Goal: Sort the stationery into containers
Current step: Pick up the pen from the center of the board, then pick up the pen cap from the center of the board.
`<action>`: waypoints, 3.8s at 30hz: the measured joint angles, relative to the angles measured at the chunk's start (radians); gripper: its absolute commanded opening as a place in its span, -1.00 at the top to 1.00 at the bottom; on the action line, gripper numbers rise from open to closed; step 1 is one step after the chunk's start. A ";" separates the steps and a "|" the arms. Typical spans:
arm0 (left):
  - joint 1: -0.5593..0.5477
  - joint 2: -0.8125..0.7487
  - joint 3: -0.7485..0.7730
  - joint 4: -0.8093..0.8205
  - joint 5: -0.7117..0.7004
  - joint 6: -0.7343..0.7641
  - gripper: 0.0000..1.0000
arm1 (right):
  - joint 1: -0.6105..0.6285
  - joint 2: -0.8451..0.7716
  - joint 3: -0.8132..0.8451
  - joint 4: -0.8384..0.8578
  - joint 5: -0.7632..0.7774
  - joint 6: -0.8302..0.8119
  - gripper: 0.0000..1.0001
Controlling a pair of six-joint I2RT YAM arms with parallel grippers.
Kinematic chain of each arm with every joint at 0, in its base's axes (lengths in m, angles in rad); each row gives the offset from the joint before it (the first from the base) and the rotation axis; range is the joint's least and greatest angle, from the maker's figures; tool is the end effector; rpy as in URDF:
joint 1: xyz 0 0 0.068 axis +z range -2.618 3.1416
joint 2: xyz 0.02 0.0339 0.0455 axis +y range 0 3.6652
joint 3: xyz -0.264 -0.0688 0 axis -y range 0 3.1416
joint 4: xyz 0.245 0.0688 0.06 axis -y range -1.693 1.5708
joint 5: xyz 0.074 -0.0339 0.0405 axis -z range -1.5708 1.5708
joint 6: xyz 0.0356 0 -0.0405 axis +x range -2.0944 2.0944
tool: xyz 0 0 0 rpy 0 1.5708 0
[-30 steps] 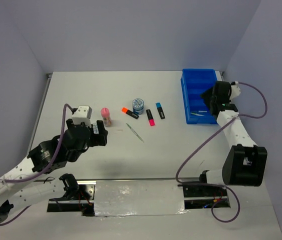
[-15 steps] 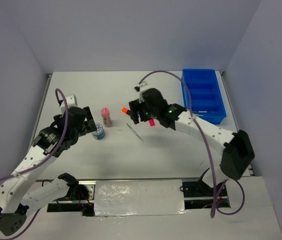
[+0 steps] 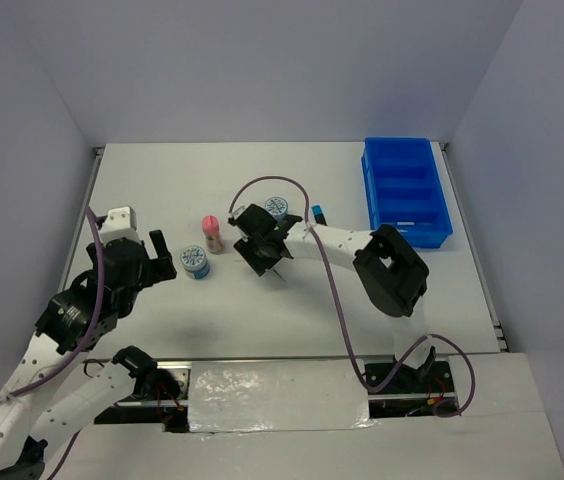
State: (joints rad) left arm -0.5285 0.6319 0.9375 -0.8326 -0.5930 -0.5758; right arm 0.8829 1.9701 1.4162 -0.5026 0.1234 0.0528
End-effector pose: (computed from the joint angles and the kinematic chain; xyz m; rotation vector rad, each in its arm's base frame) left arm 0.1068 -0.0393 0.3483 -0.3930 1.9630 -0.0819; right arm 0.2677 0.3189 0.1837 -1.0189 2.4179 0.1665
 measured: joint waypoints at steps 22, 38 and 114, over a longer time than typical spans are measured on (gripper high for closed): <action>0.000 0.026 -0.006 0.025 0.037 0.024 -0.99 | -0.075 0.086 0.035 0.018 -0.071 -0.025 0.41; -0.003 0.225 0.014 0.061 0.198 -0.136 -0.99 | -0.074 -0.204 -0.218 0.018 -0.007 0.164 1.00; -0.118 1.380 0.474 -0.034 0.026 -1.070 0.27 | -0.097 -1.033 -0.526 -0.037 0.056 0.222 1.00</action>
State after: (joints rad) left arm -0.6468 2.0121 1.4117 -0.8669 -0.5667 -1.6455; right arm 0.7864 0.9371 0.8898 -0.5396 0.1791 0.2752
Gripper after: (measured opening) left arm 0.388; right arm 0.039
